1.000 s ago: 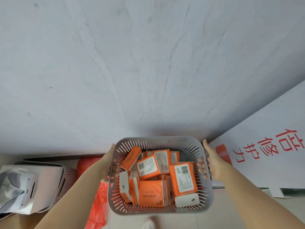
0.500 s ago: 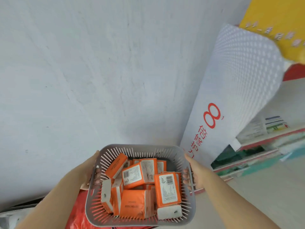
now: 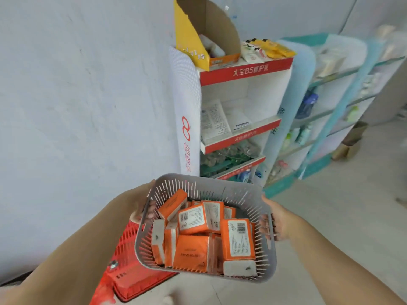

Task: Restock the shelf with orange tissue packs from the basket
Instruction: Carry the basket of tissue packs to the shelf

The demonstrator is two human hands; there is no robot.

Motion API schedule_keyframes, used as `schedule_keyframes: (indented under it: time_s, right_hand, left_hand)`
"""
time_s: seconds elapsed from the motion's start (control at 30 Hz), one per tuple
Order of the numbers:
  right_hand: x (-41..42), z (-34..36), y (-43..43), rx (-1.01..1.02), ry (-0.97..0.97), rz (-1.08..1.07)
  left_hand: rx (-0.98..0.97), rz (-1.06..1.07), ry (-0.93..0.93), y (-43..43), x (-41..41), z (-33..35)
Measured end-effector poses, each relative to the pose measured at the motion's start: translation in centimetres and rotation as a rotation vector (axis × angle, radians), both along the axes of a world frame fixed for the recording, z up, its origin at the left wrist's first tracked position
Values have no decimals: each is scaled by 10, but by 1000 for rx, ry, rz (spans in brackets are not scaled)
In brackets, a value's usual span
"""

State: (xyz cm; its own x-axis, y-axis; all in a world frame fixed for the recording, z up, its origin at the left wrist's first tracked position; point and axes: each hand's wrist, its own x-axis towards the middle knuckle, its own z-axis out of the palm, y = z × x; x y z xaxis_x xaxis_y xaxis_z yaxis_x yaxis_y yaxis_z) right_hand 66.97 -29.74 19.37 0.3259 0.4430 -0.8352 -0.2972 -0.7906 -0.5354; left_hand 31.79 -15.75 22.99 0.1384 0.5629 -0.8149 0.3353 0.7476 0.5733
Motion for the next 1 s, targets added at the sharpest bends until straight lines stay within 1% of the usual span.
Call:
schedule_keyframes:
  time_s: [0.13,0.27,0.4,0.5,0.63,0.8,1.0]
  right_hand:
    - [62,7,-73,5,-42,-167]
    - [123,17,-137,59,-47,-384]
    - [172,31,-182,120,-38,-483]
    - [209,33,-212,92,-53,-568]
    - [261,32,-238,50,-111,-725]
    - [330,29,-257,62,-62,-876]
    - [427,31,-255,91,-88,-1045]
  left_hand:
    - [-48,-175,1,-37,88,6]
    - [16,-384,65,-53,174,10]
    - [1,-530,-31,-54,256,12]
    - [-2,-579,-26,-50,325,10]
    - [27,-703,-12,-39,426,3]
    - [-25,-860,-53,-29,546,8]
    - [-35,-967,-43,-3,680,12]
